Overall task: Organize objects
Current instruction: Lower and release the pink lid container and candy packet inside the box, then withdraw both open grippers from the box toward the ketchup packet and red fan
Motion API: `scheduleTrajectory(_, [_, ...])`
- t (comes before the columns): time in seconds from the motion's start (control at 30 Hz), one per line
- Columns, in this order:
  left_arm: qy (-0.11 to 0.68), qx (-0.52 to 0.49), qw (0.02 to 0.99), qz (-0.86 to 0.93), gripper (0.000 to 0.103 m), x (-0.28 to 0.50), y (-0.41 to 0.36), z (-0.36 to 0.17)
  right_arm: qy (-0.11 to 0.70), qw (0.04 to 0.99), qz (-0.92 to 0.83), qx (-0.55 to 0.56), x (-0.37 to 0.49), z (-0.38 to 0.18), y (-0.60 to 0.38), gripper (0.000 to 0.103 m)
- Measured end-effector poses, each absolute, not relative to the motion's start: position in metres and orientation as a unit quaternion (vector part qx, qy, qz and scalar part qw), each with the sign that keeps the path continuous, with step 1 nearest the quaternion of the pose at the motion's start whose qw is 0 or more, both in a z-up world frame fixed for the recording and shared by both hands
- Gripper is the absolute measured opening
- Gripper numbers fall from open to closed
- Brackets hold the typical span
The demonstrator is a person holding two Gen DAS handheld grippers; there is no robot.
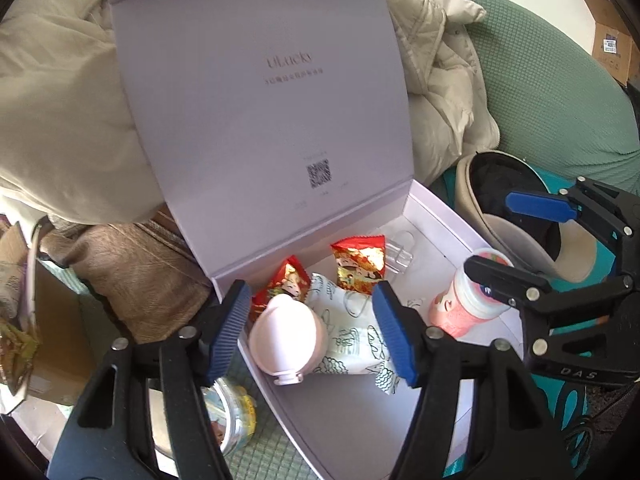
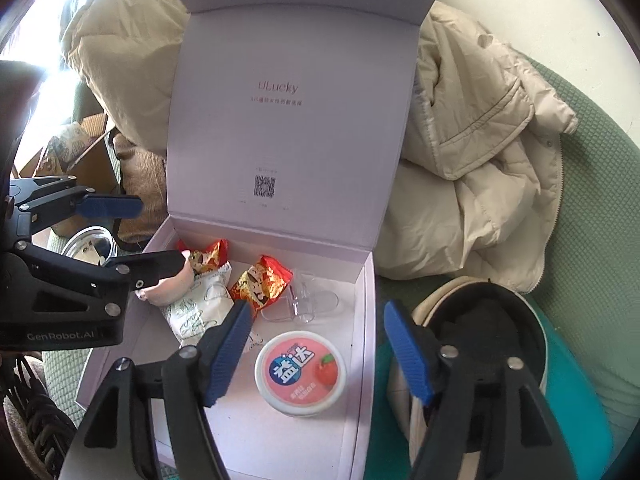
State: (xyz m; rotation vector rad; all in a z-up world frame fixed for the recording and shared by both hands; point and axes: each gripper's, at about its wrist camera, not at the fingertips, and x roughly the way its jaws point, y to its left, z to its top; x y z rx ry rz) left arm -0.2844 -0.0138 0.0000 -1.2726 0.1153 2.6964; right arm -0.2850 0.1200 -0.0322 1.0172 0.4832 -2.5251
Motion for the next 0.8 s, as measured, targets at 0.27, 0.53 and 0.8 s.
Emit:
scheduleTrajectory(0.27, [0.025,-0.396,0.041,0.917,0.085,-0.274,-0.031,0.035,0.146,0.180,-0.911,0.340,-0.272,-0.002,0.125,0.079])
scheduleTrajectory(0.53, [0.022,-0.387,0.028,0.921,0.087,-0.246,-0.036,0.066,0.139,0.174,-0.920,0.321,-0.248,0.027,0.130,0.079])
scheduleTrajectory(0.8, [0.019,-0.362,0.016,0.932,0.090,-0.211,-0.037,0.092,0.145,0.171,-0.926,0.302,-0.213,0.051,0.137,0.079])
